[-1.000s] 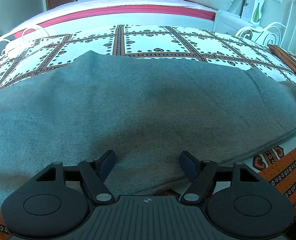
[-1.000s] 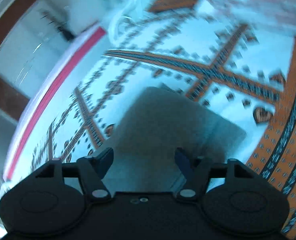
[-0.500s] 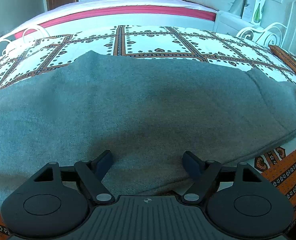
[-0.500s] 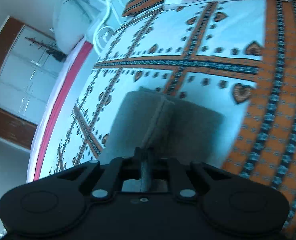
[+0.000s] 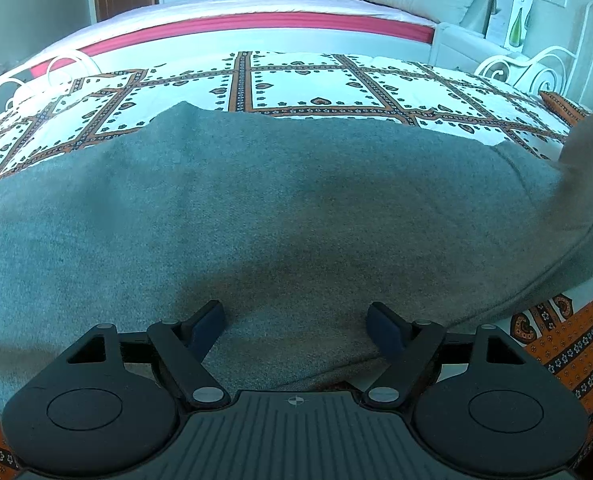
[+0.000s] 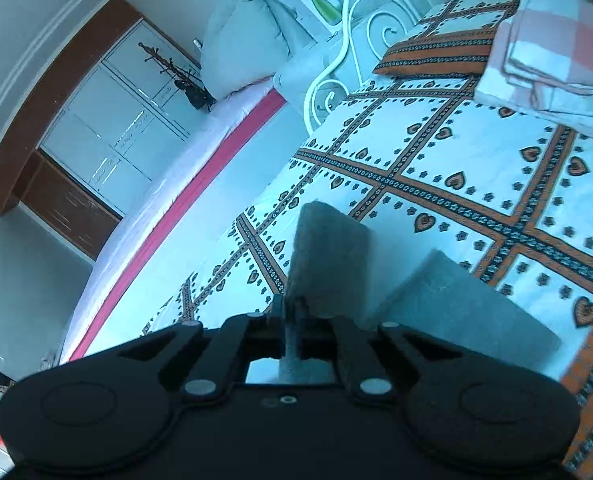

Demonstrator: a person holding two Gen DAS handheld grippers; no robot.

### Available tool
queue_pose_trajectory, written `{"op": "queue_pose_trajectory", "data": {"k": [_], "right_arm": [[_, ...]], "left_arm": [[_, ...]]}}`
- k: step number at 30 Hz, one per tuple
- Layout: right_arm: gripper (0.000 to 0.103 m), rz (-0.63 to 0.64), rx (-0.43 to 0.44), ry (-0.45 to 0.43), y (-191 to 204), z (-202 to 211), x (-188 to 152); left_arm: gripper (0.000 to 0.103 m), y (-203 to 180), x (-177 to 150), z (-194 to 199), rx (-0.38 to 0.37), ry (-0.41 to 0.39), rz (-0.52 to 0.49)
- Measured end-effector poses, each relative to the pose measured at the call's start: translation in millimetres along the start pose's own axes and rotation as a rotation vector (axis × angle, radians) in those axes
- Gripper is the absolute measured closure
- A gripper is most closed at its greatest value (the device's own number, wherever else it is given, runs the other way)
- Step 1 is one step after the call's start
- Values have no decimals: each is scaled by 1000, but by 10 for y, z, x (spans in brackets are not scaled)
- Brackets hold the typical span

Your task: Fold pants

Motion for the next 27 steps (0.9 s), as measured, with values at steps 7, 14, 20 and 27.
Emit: {"op": "queue_pose_trajectory", "data": {"k": [7,14,20,27], "right_arm": [[103,-57,-288,105,-1076,269,-426],[95,-118,-272,126,-1162,201,-570],[63,-198,-230,97,-1174,127,-534],[72,-126,-320,113,-1195,136,-492]], "left_arm": [[23,-15,-6,0,4,-7,-5],[19,-24,3,-12,9,-5,-6],[19,-16,2,-11,6,-4,-8],[19,-16,11,-9,5,-4,-8]]}}
Point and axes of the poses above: each gripper's, at about its wrist camera, not at the fingertips, and z roughly against the way its jaws point, y to its left, x to its top, the point moved 9 cm from there along -z, roughly the way its jaws point, and after that the axes turned 8 degrees about -y, right-handed, at the moved point
